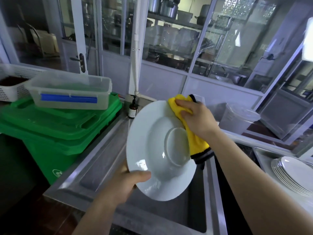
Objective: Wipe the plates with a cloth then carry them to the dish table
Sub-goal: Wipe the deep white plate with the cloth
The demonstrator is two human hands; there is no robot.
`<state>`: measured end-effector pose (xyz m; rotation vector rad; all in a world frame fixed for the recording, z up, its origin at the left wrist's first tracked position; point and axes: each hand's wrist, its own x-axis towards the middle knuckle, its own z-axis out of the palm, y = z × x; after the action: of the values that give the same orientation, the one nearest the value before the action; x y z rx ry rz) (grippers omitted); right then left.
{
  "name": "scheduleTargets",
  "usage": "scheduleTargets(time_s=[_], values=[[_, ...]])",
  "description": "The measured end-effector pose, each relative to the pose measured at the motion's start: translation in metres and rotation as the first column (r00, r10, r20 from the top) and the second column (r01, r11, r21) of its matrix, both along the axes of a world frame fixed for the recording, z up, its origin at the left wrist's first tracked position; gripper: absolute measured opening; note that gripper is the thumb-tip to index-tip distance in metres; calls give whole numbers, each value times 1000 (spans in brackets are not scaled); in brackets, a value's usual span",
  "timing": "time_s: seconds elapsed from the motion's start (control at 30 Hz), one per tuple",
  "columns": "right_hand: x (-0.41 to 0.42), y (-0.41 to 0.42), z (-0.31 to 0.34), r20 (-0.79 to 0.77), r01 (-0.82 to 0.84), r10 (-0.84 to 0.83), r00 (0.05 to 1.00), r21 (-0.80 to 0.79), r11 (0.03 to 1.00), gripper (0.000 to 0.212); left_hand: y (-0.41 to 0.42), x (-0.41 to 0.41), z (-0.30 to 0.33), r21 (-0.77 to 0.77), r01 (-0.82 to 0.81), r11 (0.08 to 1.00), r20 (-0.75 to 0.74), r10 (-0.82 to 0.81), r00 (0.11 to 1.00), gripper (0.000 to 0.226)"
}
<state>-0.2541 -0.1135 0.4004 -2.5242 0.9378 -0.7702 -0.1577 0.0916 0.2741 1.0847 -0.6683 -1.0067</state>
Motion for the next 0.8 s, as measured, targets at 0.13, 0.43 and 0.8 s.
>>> scheduleTargets(time_s=[0.13,0.43,0.8], values=[[5,39,4,-129,-185,152,980,-300,936,44,-4,-6,0,8,-2,1000,37,2,999,49],[5,91,-23,-290,-464,364,885,-491,737,45,-18,-7,-6,-47,-72,996,-86,68,994,47],[-20,-28,-42,-69,178,-176,982,12,984,39,-9,-10,1,-101,-18,995,-75,10,997,45]])
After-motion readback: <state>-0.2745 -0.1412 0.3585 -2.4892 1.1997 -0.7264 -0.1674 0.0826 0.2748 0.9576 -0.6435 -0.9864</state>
